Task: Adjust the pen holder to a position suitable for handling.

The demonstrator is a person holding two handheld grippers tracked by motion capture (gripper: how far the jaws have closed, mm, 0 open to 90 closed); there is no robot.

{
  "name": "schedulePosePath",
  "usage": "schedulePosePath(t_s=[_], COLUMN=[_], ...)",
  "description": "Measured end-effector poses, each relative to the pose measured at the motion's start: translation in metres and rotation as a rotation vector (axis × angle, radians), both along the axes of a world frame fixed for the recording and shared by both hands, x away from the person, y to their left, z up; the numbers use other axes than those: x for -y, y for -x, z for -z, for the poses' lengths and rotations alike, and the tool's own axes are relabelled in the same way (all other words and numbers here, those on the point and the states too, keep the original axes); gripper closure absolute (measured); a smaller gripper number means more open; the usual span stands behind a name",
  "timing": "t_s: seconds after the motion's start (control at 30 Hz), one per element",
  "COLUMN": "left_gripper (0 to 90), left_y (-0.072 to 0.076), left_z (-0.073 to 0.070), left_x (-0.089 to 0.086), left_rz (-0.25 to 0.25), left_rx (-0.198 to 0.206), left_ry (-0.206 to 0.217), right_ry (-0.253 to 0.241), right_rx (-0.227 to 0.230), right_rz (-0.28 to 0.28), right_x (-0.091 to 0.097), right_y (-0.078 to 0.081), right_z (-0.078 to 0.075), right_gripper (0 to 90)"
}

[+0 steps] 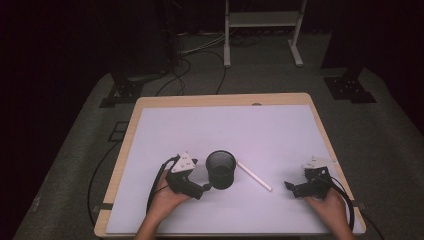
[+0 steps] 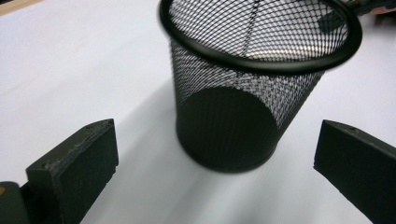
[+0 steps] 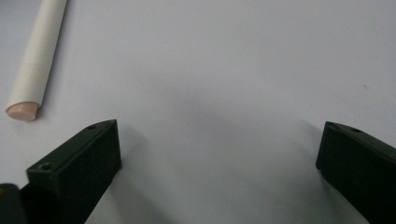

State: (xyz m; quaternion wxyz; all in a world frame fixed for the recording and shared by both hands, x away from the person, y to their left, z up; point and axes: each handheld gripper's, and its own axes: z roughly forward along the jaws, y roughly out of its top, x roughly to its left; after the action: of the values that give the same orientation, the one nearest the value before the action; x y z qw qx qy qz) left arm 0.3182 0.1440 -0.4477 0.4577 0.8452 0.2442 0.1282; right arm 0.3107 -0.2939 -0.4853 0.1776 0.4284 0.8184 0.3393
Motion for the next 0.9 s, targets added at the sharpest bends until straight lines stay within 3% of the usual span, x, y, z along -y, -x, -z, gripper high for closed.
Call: schedulePosePath(t_s=[0.23, 0.9], left_gripper=[0.0, 0.0], left_y=[0.005, 0.029], left_z=[-0.002, 0.008], left_x=[-0.016, -0.058], left_rz=[-0.025, -0.111], left_rx=[-0.003, -0.04], left_ry=[-0.008, -0.096], right_ry=[0.0, 0.0], right_rx=[0.0, 0.001], right_rz=[0.0, 0.001], right_x=[0.0, 0.0], right_y=[0.0, 0.0], right_z=[0.0, 0.0], right_gripper=[0.0, 0.0])
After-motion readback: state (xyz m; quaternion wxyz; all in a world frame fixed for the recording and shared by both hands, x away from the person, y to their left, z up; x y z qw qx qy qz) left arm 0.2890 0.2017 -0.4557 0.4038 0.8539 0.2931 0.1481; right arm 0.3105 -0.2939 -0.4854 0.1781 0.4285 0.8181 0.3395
